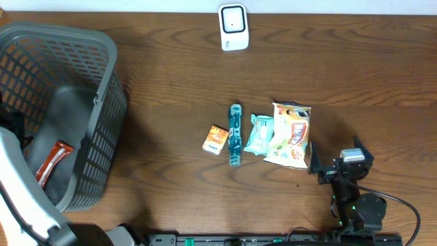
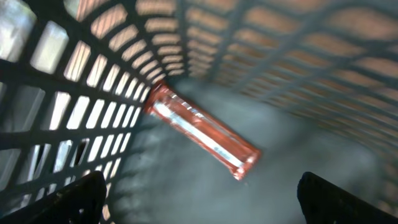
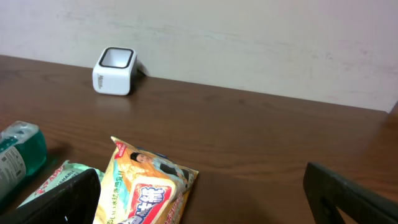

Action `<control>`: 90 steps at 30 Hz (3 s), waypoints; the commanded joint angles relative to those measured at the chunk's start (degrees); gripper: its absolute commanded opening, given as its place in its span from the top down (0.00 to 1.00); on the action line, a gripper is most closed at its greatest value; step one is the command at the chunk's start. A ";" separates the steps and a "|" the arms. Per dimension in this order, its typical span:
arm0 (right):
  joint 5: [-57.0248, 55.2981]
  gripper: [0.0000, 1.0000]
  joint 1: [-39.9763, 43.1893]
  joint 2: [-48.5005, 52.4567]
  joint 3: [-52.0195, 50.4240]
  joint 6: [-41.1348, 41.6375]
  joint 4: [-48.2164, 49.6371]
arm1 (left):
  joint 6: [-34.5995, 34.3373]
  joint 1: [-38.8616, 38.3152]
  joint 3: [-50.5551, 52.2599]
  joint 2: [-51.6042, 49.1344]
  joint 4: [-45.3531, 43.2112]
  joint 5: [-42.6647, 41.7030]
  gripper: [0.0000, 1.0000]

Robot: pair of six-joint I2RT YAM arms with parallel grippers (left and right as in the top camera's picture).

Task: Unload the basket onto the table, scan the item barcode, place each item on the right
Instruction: 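Reach the left gripper into the basket and grasp the red snack bar, then carry the red snack bar out and lay it left of the orange box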

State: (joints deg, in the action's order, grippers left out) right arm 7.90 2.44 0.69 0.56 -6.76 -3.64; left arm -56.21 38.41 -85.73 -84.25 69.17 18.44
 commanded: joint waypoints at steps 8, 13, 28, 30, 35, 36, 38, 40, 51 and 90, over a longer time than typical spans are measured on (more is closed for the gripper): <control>-0.07 0.01 -0.39 -0.26 -0.15 -0.61 -0.11 | -17.05 2.01 11.34 -8.35 -5.90 -2.16 0.02; -0.07 0.01 -0.39 -0.26 -0.15 -0.61 -0.11 | -18.91 1.97 19.41 -8.35 -15.45 -2.34 0.02; -0.07 0.01 -0.39 -0.26 -0.15 -0.61 -0.11 | -18.88 1.97 27.39 -14.93 -34.01 -2.60 0.02; -0.07 0.01 -0.39 -0.26 -0.15 -0.61 -0.11 | -18.88 1.97 27.39 -16.87 -34.36 -2.78 0.01; -0.07 0.01 -0.39 -0.26 -0.15 -0.61 -0.11 | -18.03 1.97 27.39 -18.23 -31.15 -6.12 0.92; -0.07 0.01 -0.39 -0.26 -0.15 -0.61 -0.11 | -17.90 1.97 27.34 -17.73 -31.08 -7.65 0.93; -0.07 0.01 -0.39 -0.26 -0.15 -0.61 -0.11 | -15.30 1.97 27.10 -15.82 -31.15 -11.28 0.93; -0.07 0.01 -0.39 -0.26 -0.15 -0.61 -0.11 | -12.00 1.97 26.05 -12.44 -31.12 -16.79 0.93; -0.04 0.01 -0.39 -0.26 -0.15 -0.61 -0.11 | -9.84 1.97 23.76 18.45 -39.78 -25.57 0.93; -0.07 0.01 -0.39 -0.26 -0.15 -0.61 -0.11 | 33.09 -66.75 24.55 -10.27 -41.03 -12.98 0.93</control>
State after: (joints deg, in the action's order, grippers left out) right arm 7.90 2.44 0.69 0.56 -6.74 -3.64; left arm -26.74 -28.45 -61.32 -91.79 29.34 2.07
